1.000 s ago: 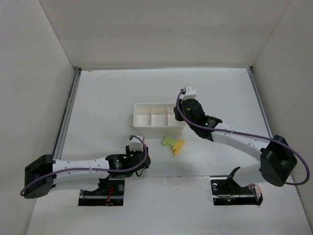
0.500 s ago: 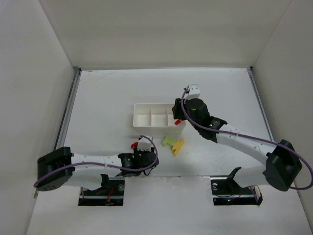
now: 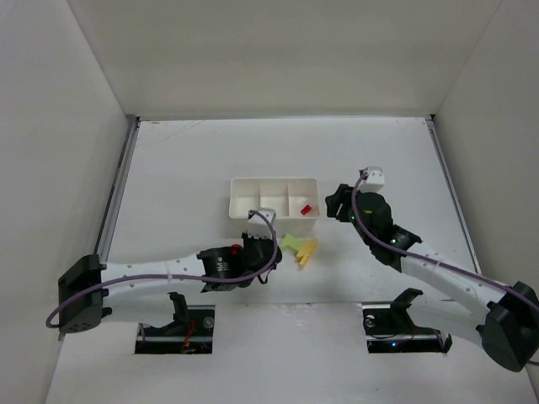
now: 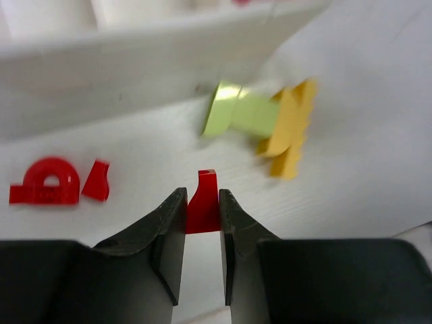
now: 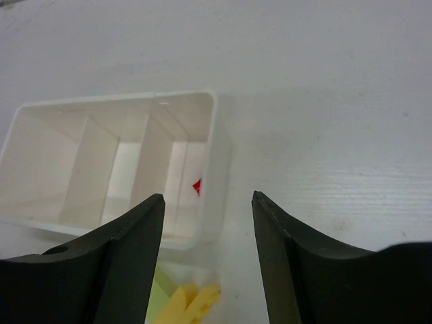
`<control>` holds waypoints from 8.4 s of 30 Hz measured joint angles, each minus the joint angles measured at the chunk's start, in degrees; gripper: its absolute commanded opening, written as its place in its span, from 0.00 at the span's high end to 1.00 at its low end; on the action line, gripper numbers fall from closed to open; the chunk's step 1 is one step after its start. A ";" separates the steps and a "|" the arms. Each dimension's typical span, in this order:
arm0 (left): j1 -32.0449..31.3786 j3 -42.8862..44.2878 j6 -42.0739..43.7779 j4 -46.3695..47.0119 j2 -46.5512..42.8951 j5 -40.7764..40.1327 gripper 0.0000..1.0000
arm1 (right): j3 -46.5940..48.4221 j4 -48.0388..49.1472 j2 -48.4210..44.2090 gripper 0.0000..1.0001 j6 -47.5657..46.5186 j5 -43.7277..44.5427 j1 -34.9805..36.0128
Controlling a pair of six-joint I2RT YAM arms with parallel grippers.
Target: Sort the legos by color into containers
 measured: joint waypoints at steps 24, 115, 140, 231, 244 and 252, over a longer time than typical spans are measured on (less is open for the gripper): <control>16.76 35.23 17.22 10.91 37.59 5.31 0.51 | -12.52 0.48 -13.77 0.39 11.21 2.23 -5.07; 23.41 24.55 2.01 12.13 21.24 7.04 0.85 | -9.81 -0.57 -10.56 0.39 6.80 3.82 15.47; 26.62 14.53 6.16 18.86 -3.37 7.50 0.48 | 2.82 -0.79 11.61 0.49 5.73 2.32 28.87; 15.89 -10.49 -7.23 13.20 -5.84 6.08 0.50 | -4.35 -12.26 11.61 0.07 16.17 0.76 22.69; 14.99 -10.54 -8.09 13.25 -5.14 6.27 0.50 | -0.92 -9.01 19.87 0.12 16.48 1.36 23.12; 15.06 -10.93 -8.98 13.77 -5.16 6.32 0.50 | 0.39 -8.07 22.25 0.27 15.08 2.93 23.12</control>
